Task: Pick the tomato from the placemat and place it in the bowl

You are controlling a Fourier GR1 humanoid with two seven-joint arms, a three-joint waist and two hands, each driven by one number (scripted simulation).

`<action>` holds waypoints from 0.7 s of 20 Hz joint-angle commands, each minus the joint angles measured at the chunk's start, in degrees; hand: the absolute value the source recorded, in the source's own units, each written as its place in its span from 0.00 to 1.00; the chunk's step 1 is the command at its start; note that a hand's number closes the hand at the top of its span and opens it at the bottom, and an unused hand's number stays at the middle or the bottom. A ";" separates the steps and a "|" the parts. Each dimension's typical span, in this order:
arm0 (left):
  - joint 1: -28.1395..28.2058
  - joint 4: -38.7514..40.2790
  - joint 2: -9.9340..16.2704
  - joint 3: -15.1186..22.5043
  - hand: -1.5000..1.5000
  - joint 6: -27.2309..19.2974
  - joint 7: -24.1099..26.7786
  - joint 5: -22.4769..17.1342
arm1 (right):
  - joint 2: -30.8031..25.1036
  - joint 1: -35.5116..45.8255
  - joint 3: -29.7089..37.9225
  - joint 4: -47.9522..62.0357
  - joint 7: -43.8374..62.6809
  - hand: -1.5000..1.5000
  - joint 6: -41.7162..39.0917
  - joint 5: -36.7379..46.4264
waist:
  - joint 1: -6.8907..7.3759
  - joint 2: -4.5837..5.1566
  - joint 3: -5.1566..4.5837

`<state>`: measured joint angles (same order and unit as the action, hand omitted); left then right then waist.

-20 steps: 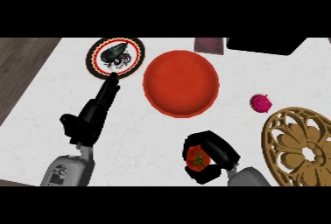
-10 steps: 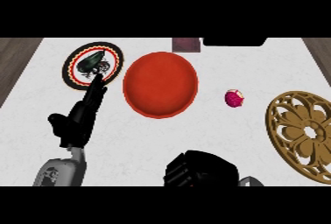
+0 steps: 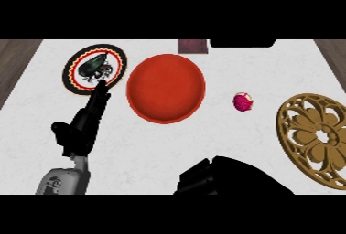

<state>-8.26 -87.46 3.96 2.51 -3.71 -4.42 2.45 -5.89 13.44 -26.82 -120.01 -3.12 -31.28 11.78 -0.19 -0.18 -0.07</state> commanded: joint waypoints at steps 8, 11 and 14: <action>-3.40 0.45 0.49 -1.97 0.50 0.89 -2.17 -1.06 | 5.83 23.36 4.67 6.75 21.80 1.00 8.95 -3.48 | 0.53 0.18 0.02; 0.90 -1.95 1.04 -1.57 0.50 2.48 -0.95 -1.65 | 5.86 27.46 5.50 12.44 22.36 1.00 9.96 -5.42 | 0.75 0.16 0.03; -0.30 -1.91 -0.39 0.44 0.50 1.26 -0.89 0.11 | 5.88 32.58 8.16 20.36 16.65 1.00 10.27 5.92 | 1.20 0.30 0.02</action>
<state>-9.13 -88.25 3.64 2.32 -3.05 -5.40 2.61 -0.23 39.66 -20.06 -107.60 16.15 -23.61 10.70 0.51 0.03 -0.04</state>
